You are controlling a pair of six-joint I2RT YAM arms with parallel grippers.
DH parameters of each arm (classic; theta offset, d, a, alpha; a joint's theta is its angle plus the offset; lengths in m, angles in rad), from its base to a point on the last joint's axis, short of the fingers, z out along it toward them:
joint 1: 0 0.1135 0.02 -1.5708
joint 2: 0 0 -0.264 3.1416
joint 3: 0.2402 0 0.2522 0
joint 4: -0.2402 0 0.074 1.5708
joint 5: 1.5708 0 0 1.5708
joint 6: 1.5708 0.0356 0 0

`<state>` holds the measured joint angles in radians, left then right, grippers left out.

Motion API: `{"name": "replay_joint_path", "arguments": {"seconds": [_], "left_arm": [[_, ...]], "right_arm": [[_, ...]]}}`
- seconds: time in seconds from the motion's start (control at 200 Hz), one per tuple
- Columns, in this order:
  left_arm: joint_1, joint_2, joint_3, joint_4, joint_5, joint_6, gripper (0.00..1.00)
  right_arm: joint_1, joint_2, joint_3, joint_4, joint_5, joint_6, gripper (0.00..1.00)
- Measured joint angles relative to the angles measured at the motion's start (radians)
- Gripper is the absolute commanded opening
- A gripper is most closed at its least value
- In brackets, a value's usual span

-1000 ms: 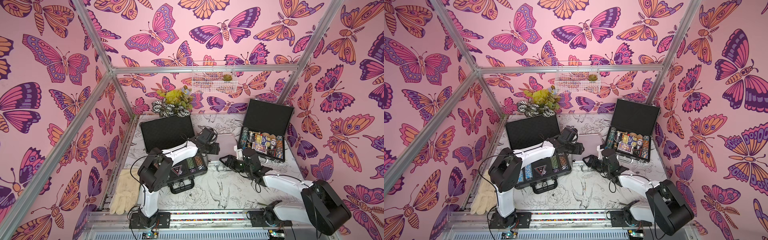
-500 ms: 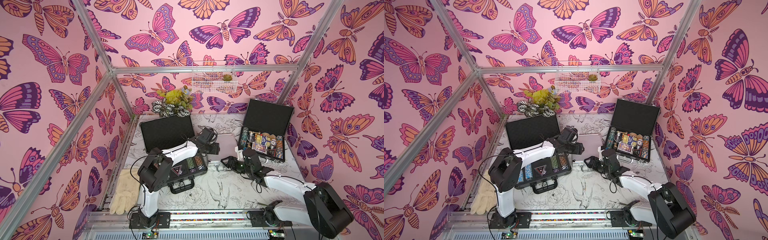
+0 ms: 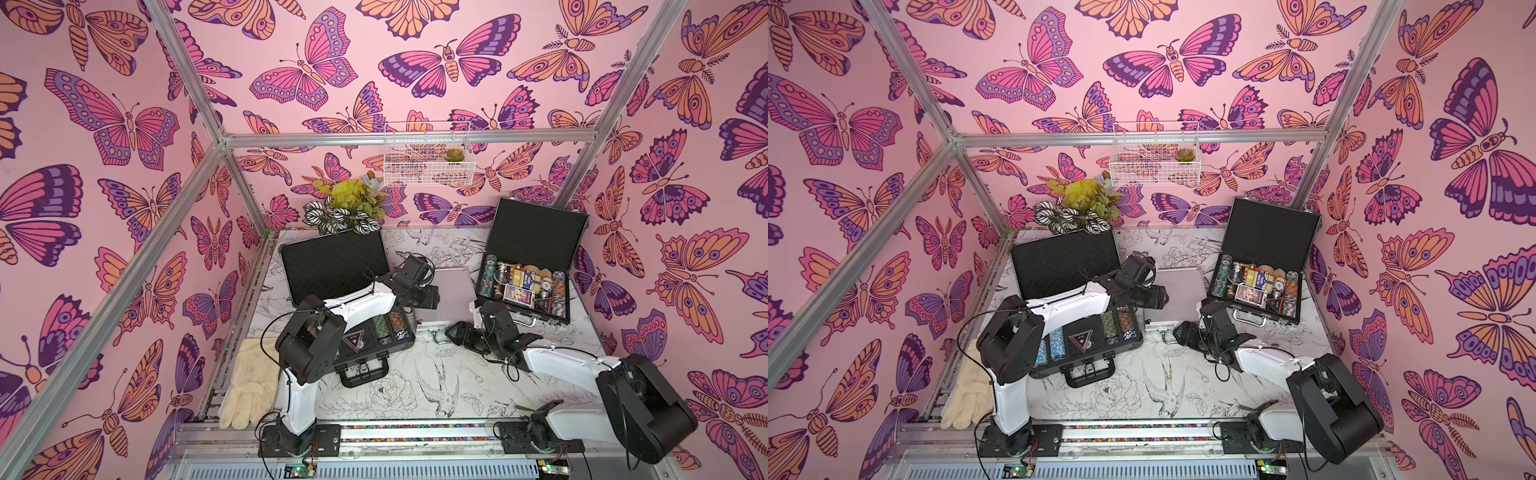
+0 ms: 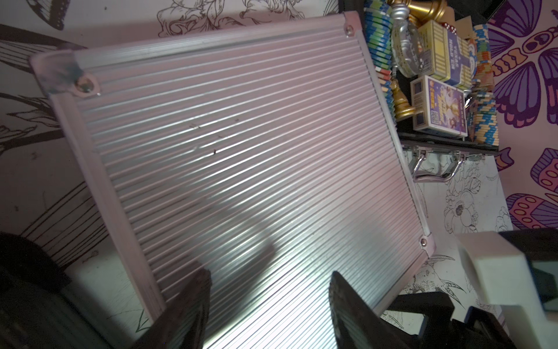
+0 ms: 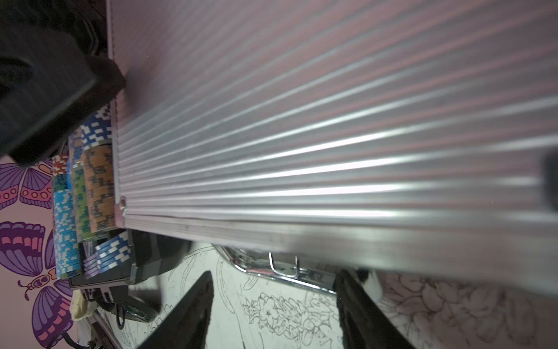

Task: Close the poker set cases
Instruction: Fasten the fastener on the poker set case.

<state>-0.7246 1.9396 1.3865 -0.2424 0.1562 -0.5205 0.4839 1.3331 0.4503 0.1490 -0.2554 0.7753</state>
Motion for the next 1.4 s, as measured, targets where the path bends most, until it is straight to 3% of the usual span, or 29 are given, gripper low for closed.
{"name": "replay_joint_path", "arguments": {"seconds": [0.771,1.397], "left_arm": [[0.002,-0.002,-0.005,0.004,0.000,0.008,0.64],[0.005,-0.005,-0.009,0.005,0.005,0.007,0.64]], "right_arm": [[0.001,0.103,0.053,0.050,-0.069,0.014,0.66],[0.001,0.105,0.013,0.163,-0.097,0.193,0.65]]}}
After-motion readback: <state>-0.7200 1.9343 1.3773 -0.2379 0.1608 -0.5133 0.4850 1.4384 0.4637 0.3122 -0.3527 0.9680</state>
